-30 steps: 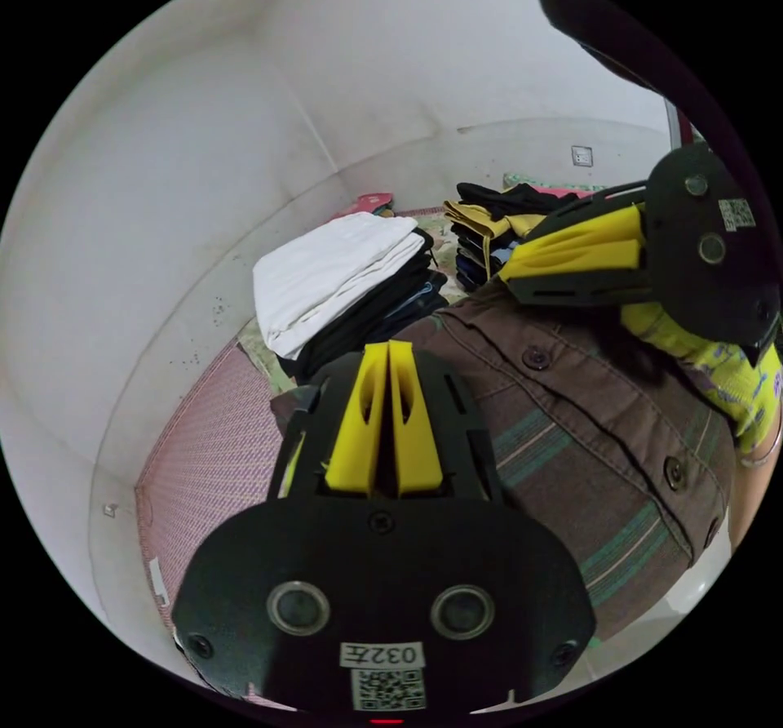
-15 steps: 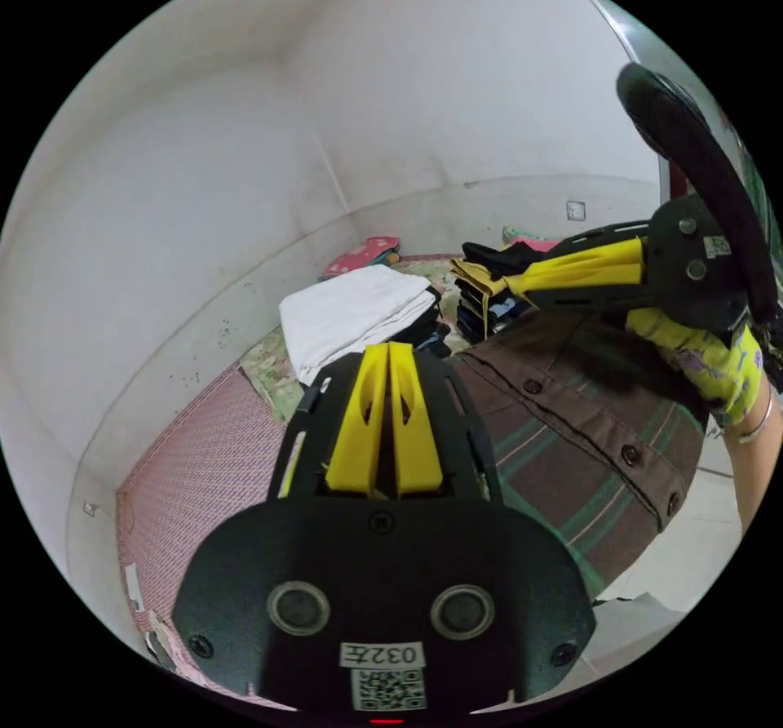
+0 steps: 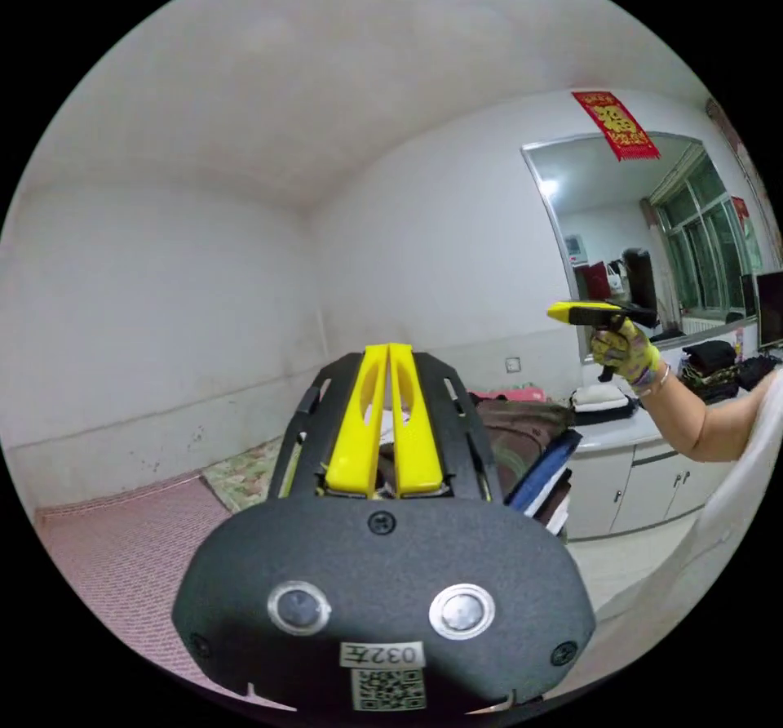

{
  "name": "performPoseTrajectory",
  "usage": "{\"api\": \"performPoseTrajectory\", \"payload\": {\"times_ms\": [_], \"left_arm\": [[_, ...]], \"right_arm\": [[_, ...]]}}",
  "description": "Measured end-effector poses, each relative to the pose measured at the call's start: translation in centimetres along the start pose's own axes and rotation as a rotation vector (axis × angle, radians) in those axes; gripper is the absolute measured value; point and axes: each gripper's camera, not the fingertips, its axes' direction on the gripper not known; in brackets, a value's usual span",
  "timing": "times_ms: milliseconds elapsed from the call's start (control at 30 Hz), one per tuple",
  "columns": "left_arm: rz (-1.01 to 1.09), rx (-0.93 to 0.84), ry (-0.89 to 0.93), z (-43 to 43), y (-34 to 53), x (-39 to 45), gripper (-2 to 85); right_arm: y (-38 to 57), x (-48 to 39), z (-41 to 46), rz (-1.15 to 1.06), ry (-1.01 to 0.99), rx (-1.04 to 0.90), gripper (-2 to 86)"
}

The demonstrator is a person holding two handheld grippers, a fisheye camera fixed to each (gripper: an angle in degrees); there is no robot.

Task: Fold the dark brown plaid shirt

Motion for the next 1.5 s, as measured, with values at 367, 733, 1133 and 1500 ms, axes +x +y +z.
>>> {"api": "performPoseTrajectory", "payload": {"times_ms": [367, 733, 1133, 1500], "left_arm": [[-1.064, -0.523, -0.025, -15.1, 51.8, 7.0, -1.0], [-1.410, -0.852, -0.238, -27.5, 69.4, 21.2, -0.9], [-1.506, -0.722, -0.238, -46.8, 85.9, 26.6, -0.9], [-1.626, -0.454, -0.429, -74.9, 99.9, 30.3, -0.9]], "right_arm": [[21.9, -13.5, 6.5, 0.103, -0.245, -0.135, -1.0], [26.4, -28.1, 20.5, -0.140, -0.963, -0.470, -1.0], [21.0, -44.3, 28.5, 0.000, -0.950, -0.604, -1.0], [11.8, -68.2, 36.4, -0.119, -1.182, -0.724, -1.0]]}}
